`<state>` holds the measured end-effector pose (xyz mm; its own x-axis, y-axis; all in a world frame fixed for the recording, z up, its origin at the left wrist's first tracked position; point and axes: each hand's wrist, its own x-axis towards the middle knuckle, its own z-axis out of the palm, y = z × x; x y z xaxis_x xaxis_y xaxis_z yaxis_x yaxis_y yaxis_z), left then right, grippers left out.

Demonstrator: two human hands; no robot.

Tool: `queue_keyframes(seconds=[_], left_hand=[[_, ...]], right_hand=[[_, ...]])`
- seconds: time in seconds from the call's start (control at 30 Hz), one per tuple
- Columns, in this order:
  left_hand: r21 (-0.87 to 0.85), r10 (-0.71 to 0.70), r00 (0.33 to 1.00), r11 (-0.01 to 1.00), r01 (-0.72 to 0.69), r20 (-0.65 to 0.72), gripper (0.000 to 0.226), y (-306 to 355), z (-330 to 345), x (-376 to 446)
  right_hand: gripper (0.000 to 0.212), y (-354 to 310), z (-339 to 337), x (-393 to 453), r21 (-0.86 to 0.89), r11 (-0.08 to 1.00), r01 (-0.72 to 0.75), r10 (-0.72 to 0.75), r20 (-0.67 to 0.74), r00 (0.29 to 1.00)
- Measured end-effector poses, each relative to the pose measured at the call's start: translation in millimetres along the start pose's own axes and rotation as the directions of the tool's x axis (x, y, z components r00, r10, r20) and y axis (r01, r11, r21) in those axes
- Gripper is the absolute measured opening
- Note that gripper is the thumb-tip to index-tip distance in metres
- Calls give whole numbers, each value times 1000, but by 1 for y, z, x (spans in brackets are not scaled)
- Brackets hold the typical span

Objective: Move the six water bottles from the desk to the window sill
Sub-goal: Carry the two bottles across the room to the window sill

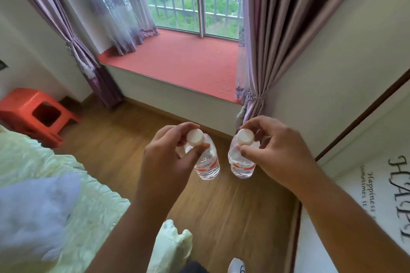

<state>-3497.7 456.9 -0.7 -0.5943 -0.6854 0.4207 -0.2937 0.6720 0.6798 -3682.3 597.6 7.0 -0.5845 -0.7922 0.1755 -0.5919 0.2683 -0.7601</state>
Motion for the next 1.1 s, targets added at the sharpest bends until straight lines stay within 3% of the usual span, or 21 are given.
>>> queue_keyframes(seconds=[0.53,1.1], left_hand=[[-14,-89,992,996,91,87,35,-27,59,72],[-180,-54,988,980,80,147,32,-131,80,258]], right_hand=[[34,54,-3,78,54,996,-74,70,76,995],[31,39,43,261,-43,988,-146,142,-76,987]])
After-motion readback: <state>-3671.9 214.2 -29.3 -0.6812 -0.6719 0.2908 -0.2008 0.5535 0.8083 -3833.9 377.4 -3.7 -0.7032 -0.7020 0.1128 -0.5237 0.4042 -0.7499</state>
